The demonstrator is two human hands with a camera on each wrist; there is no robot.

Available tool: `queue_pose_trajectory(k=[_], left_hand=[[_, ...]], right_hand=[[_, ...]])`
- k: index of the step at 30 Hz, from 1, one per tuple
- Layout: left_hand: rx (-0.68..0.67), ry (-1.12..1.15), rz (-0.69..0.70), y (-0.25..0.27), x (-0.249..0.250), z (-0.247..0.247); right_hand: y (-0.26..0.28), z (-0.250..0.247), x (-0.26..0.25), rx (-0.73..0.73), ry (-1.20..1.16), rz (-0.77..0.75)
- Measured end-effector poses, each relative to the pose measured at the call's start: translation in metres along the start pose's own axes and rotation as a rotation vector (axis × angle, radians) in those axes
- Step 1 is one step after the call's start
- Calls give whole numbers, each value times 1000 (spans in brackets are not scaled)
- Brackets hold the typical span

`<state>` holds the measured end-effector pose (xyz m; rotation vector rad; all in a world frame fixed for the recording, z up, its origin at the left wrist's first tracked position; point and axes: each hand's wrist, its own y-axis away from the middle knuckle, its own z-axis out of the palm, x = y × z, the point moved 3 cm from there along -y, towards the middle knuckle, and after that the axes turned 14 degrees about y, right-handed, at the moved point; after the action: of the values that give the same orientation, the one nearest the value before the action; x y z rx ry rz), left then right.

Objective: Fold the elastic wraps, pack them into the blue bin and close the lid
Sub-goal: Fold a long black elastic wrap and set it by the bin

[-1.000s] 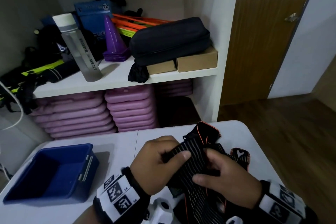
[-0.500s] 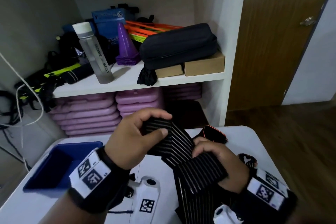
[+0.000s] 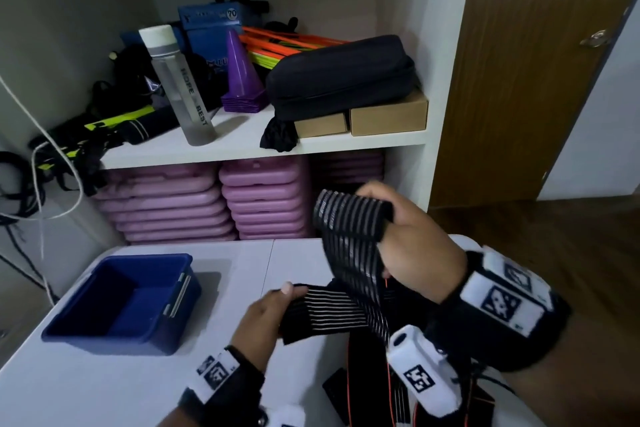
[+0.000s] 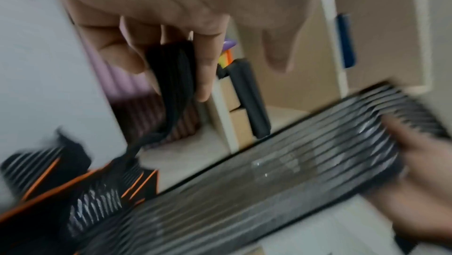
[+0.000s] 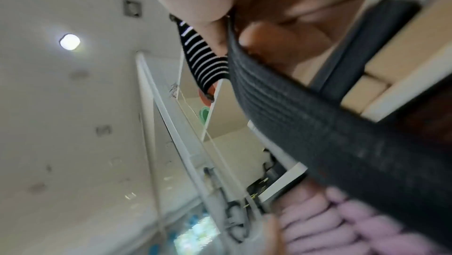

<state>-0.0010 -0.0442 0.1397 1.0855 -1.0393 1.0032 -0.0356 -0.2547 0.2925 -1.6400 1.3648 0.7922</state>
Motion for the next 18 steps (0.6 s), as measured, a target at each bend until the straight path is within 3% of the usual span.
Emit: queue_pose_trajectory(k=[5, 9, 15, 18], left_hand=[[45, 126, -225, -11, -52, 15], [54, 503, -467, -7, -80, 18], [33, 723, -424, 0, -54, 19], [116, 765, -357, -9, -39, 10]], right_hand=[[-19, 10, -45, -45, -385, 78], [-24, 1, -80, -12, -695, -20], [-11, -5, -45, 92, -832, 42], [3, -5, -1, 173, -835, 159]])
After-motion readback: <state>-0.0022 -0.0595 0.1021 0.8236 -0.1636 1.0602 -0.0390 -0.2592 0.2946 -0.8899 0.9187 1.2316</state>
